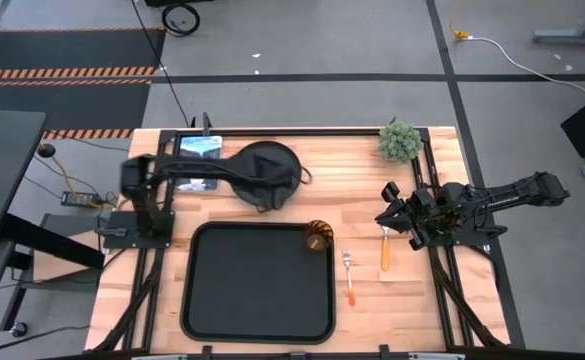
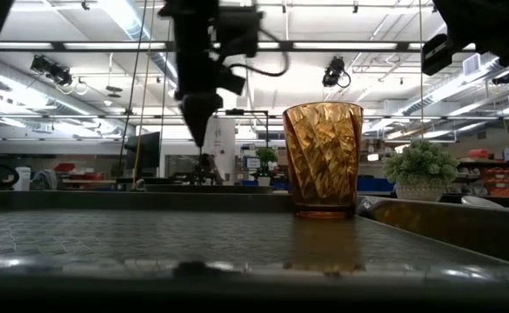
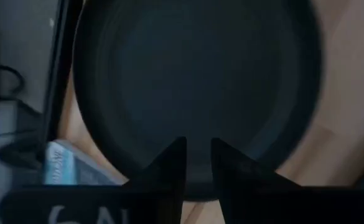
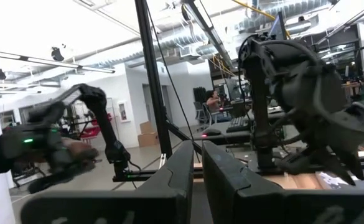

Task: Pick and place plate/cup/fork/spoon on tray
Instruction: Put the black plate under the orange glass on the black tray

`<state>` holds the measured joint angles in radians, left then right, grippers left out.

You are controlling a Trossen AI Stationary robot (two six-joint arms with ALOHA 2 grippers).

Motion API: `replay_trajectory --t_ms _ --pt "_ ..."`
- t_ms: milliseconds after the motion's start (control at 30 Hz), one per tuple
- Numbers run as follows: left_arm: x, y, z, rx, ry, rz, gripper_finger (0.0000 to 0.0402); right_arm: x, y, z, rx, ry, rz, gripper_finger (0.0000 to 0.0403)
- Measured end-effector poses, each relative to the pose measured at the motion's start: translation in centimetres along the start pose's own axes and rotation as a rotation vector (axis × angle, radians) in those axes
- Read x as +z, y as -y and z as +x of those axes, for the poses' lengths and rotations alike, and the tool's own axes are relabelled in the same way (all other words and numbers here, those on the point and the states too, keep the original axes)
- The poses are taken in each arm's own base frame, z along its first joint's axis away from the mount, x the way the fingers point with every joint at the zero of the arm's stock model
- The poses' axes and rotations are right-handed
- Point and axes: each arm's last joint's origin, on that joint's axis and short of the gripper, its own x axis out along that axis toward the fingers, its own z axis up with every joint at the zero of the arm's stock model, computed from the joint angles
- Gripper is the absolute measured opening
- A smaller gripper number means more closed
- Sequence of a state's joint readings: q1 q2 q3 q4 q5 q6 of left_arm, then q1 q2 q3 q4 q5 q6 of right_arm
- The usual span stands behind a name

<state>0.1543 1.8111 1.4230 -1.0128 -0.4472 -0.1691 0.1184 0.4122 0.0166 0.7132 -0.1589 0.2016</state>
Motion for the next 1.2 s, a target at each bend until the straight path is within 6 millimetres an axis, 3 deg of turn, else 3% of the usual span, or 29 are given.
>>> replay_trajectory --t_ms 267,533,800,1200 --pt "-4.8 -7.5 3.4 -0.116 0.055 -0.392 0.0074 0.0 0.0 0.0 -0.005 -0.003 -0.002 0.0041" --pt "-7.4 -12.9 7.2 -0.181 -0.016 -0.631 0.0132 -0.1 0.0 0.0 -0.008 -0.005 -0.013 0.0041" --pt "-8.2 -14.9 9.3 -0.242 -0.052 -0.641 0.019 -0.1 0.0 0.0 -0.009 -0.009 -0.016 0.0041" --pt "-8.5 -14.4 12.2 -0.29 -0.14 -0.607 0.0189 -0.1 0.1 0.0 -0.009 -0.01 -0.009 0.0041"
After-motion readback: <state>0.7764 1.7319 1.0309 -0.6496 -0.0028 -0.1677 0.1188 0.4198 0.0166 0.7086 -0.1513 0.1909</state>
